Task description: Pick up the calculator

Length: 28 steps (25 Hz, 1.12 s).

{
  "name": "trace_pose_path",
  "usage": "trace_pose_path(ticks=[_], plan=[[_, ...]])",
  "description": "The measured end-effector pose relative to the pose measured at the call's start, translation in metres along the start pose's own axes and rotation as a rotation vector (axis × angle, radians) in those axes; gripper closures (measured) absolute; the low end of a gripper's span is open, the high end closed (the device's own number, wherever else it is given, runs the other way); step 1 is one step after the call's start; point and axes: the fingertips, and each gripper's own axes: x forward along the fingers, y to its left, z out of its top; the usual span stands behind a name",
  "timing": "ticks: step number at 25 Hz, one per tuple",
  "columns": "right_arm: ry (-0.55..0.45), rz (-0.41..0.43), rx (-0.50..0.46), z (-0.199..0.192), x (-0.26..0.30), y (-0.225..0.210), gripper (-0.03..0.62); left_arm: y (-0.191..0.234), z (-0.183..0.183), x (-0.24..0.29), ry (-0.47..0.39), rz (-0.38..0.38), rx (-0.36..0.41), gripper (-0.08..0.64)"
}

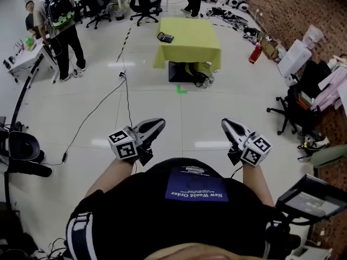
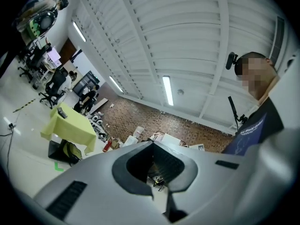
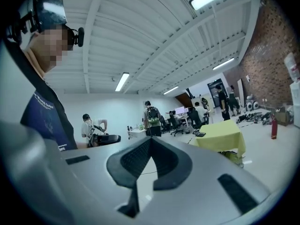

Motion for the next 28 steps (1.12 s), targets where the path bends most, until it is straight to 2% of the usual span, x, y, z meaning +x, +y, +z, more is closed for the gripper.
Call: trace_pose_path(ticks=[5,9,15,21,23,28], plan=[[0.025,0.012,0.009,0.002,0.038,-0.031,0.604,0.043,0.011,0.005,-0.021,0.038,-0.037,0.554],[0.027,0.037,0.029,0.003,0.064,-0.072,0.604,0.078,0.018,0.026,-0.026,0.072,-0.048,0.554],[0.044,0.129,0.011,0.020,0.106,-0.159,0.605,0.122,0.049,0.095,-0.064,0.144,0.017,0.554],[0.069,0.242,-0.050,0.056,0.138,-0.231,0.604,0.154,0.077,0.170,-0.121,0.184,0.042,0.554],[0.066,0.254,-0.054,0.066,0.145,-0.254,0.604,0.164,0.084,0.195,-0.134,0.180,0.037,0.554],[0.055,0.256,-0.046,0.074,0.147,-0.297,0.604,0.184,0.086,0.238,-0.096,0.173,0.037,0.554]])
